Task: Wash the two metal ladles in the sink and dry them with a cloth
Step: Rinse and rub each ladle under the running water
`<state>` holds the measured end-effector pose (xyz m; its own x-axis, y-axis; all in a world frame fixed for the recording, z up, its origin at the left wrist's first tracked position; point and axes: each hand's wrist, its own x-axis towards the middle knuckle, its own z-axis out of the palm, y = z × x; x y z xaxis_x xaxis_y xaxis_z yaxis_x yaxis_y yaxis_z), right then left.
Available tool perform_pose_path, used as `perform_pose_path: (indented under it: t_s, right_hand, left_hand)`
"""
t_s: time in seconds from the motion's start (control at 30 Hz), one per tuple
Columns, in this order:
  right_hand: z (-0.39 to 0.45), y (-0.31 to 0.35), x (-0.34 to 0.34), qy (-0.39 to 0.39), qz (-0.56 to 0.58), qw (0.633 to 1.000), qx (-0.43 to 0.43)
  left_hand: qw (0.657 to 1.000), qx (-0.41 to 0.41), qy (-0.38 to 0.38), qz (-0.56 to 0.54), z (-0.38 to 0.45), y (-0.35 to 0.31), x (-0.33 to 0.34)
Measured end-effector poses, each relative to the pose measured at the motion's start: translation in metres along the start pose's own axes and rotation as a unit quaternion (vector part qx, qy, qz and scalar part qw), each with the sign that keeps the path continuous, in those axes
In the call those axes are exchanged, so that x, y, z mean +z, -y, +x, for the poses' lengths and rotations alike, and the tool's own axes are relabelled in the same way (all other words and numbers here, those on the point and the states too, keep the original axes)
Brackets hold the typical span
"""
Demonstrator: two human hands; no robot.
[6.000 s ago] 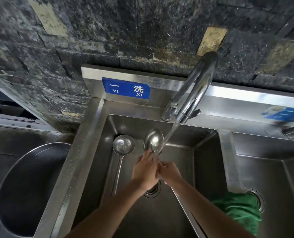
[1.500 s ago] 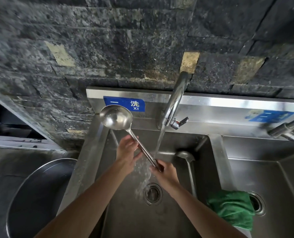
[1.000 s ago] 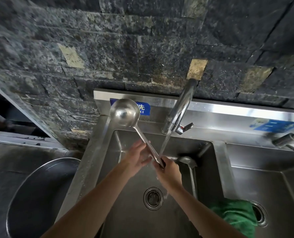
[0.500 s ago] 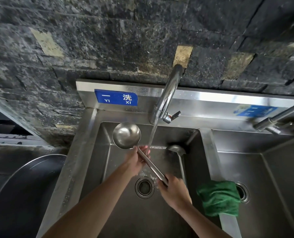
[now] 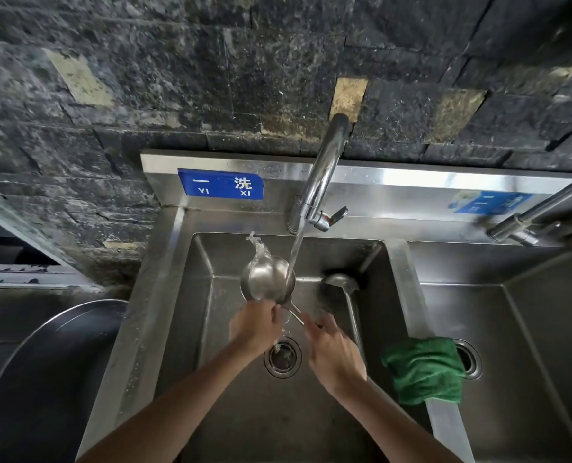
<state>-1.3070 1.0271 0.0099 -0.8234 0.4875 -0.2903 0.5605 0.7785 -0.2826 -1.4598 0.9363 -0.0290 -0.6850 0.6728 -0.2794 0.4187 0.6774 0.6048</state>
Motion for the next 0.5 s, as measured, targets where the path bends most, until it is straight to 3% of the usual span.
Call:
perform_pose_path:
  t_s: [0.07,0.1,0.17,0.27,0.37,0.43,0.5]
  right_hand:
    - [0.001,-0.003,-0.001,0.005,-0.019,1.000,-0.005]
    - [0.002,-0.004,-0.002,0.007,-0.024,1.000,-0.008]
    - [0.004,-0.005,-0.003,0.016,-0.034,0.999,-0.012]
    - [0.002,-0.007,-0.008,0.027,-0.048,0.998,-0.014]
    - [-0.005,-0.016,-0.011,0.049,-0.080,0.995,-0.026]
    - [-0.008,-0.020,-0.012,0.058,-0.091,0.994,-0.031]
    - [-0.008,-0.017,-0.012,0.058,-0.078,0.995,-0.027]
  left_hand:
    - [0.971,0.160,-0.075,0.164,-0.006,0.013,-0.004]
    - [0.949,0.221,-0.078,0.210,-0.005,0.020,-0.002]
    - [0.919,0.275,-0.014,0.280,-0.002,0.028,0.003]
    - [0.894,0.227,0.077,0.377,0.002,0.036,-0.002]
    - [0.849,0.202,0.074,0.483,0.011,0.050,-0.020]
    - [0.848,0.188,0.087,0.487,0.014,0.049,-0.023]
    - [0.871,0.185,0.109,0.442,0.006,0.035,-0.010]
